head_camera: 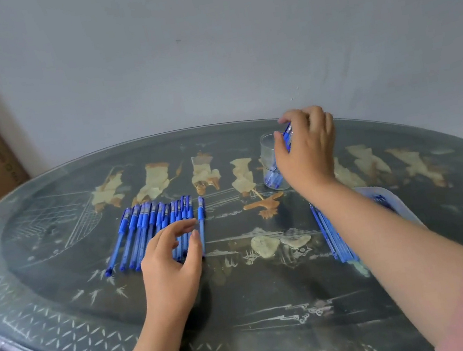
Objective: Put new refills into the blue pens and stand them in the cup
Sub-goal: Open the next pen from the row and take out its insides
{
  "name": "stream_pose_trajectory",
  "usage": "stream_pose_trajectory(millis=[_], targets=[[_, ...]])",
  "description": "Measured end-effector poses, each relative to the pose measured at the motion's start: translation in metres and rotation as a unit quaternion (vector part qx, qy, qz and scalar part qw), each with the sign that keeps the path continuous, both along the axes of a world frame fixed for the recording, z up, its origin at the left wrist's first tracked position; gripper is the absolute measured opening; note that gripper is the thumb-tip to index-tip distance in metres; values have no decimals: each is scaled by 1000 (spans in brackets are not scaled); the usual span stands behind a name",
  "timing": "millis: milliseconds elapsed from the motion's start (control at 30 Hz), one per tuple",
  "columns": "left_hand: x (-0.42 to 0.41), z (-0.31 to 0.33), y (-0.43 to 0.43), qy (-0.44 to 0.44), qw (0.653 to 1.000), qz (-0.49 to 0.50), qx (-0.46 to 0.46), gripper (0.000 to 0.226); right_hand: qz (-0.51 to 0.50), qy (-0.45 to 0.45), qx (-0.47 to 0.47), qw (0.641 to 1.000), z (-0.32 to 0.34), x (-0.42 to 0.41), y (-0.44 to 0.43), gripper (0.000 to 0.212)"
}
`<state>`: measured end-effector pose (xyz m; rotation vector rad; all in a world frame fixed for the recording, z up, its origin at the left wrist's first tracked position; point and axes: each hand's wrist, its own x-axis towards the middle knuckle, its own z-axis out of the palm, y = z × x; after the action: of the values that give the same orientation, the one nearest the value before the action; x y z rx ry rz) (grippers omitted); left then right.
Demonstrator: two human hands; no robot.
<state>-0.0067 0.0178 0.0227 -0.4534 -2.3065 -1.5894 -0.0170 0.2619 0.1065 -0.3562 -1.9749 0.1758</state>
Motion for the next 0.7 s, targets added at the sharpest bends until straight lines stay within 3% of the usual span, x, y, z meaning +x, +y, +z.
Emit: stream_pose_trajectory(millis=[100, 233, 300, 400, 700], targets=[[1, 1, 0, -11, 999, 19, 23, 17, 87, -35, 9, 996, -23, 8, -48, 7], [-1, 1, -1, -16, 999, 28, 32, 20, 131, -230, -145, 953, -55, 11, -101, 11], [-1, 0, -1, -14, 999, 30, 34, 22, 120, -283, -202, 930, -69, 7, -113, 16], [-2, -1, -2, -7, 999, 32, 41, 22, 95, -316, -250, 910, -80, 1, -124, 25], [-4, -2, -3, -9, 997, 38, 62, 22, 16, -355, -224, 907, -85, -14, -141, 31]])
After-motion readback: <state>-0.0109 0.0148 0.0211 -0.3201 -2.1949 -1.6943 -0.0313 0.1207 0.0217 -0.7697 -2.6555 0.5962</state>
